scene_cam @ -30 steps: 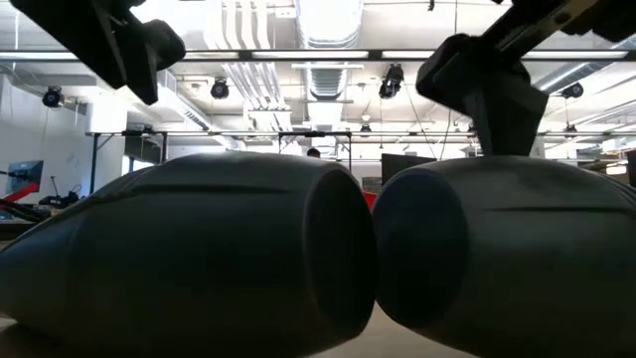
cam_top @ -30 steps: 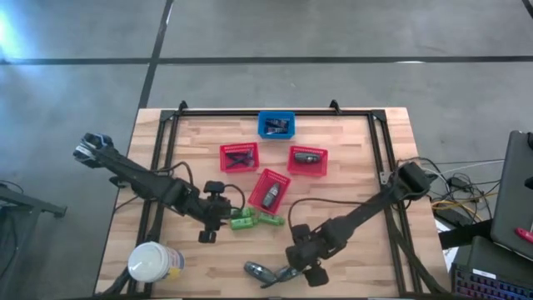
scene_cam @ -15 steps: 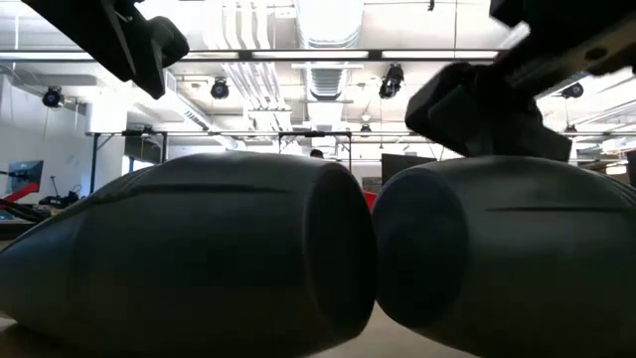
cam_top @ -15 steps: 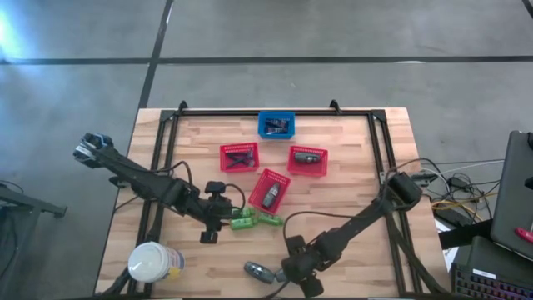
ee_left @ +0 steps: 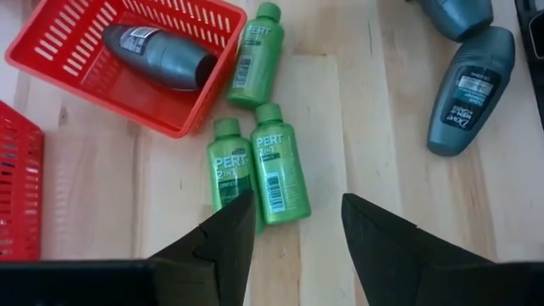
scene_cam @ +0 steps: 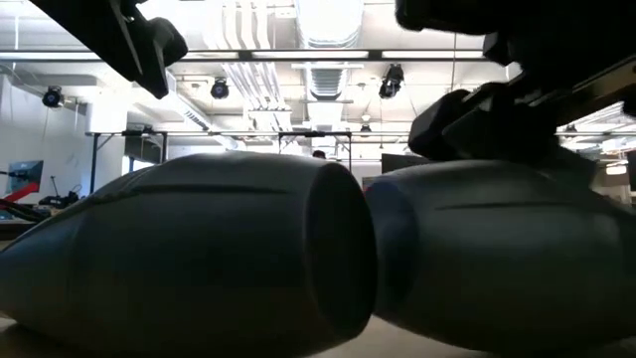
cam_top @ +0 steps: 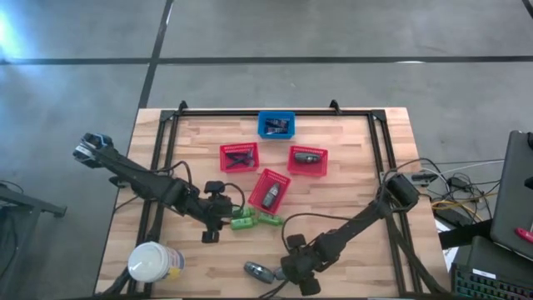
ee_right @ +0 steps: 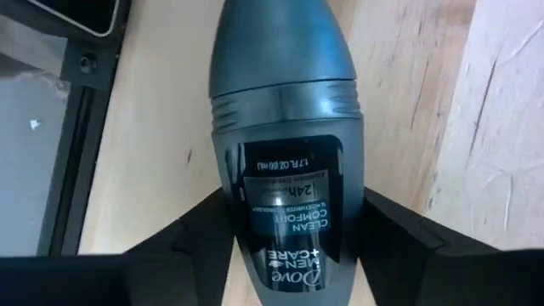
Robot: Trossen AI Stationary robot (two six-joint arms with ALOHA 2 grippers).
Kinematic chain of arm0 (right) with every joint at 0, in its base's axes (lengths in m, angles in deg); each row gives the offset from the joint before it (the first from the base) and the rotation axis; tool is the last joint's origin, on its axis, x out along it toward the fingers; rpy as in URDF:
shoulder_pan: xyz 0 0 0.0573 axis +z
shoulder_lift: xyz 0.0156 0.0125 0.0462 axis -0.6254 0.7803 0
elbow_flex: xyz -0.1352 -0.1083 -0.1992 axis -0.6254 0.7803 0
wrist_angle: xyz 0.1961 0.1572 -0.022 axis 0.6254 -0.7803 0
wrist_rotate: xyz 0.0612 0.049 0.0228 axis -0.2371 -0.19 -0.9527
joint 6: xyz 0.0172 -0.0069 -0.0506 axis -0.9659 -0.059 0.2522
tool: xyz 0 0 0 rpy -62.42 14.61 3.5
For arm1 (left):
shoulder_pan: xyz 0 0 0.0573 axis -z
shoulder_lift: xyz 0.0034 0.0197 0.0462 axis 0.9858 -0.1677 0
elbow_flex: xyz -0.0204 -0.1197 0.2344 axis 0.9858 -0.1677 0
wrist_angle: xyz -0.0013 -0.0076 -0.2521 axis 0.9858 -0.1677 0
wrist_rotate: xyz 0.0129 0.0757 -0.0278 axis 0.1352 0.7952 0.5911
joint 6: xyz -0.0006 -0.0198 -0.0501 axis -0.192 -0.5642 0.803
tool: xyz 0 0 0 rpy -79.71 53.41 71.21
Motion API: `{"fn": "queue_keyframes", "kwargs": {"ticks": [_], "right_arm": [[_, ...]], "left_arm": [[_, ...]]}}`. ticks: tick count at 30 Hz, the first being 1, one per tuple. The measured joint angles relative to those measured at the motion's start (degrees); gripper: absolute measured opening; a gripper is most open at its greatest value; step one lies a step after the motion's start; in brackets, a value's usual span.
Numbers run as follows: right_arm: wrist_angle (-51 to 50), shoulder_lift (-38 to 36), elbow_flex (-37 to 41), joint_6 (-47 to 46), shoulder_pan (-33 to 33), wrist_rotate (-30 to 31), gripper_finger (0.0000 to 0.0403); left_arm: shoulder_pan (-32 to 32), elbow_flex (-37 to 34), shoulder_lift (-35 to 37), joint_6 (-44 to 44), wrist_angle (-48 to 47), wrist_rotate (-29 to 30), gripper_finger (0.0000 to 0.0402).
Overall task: Pick & Place Travel size toiletries
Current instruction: Put the black deodorant into the top right red bin
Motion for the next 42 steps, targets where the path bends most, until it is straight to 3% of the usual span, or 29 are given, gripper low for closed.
{"fn": "queue_keyframes", "kwargs": {"ticks": [6,12,15,20,29,33,36,42], "right_arm": [[-2.45,-4.70,0.02,-2.39,0.20,2.51,0.0189],[-14.32,-13.97,1.21,-12.20,-0.37,13.21,0.0207],[-20.49,-19.85,2.74,-16.27,-2.86,19.03,0.0199],[-24.96,-29.70,6.75,-16.64,-10.79,23.73,0.0189],[-27.23,-42.36,14.74,-6.49,-31.17,21.28,0.0192],[-24.30,-41.88,19.05,2.73,-41.08,13.96,0.0194],[-22.42,-40.44,20.89,8.80,-47.13,11.96,0.0201],[-19.97,-36.92,21.66,19.07,-54.95,8.20,0.0202]], "left_arm": [[0.00,0.00,0.00,3.79,-0.01,0.02,0.0181],[0.00,0.00,0.00,3.62,-0.02,0.44,0.0181],[0.00,0.00,0.00,3.63,-0.01,0.64,0.0181],[0.00,0.02,0.00,3.65,0.09,4.41,0.0181],[0.00,0.02,0.00,3.65,0.50,8.10,0.0181],[-0.43,0.02,0.00,3.70,3.70,11.32,0.0181],[-2.10,0.02,0.00,3.84,6.81,12.72,0.0181],[-8.02,0.02,-0.30,4.52,10.80,9.65,0.0181]]}}
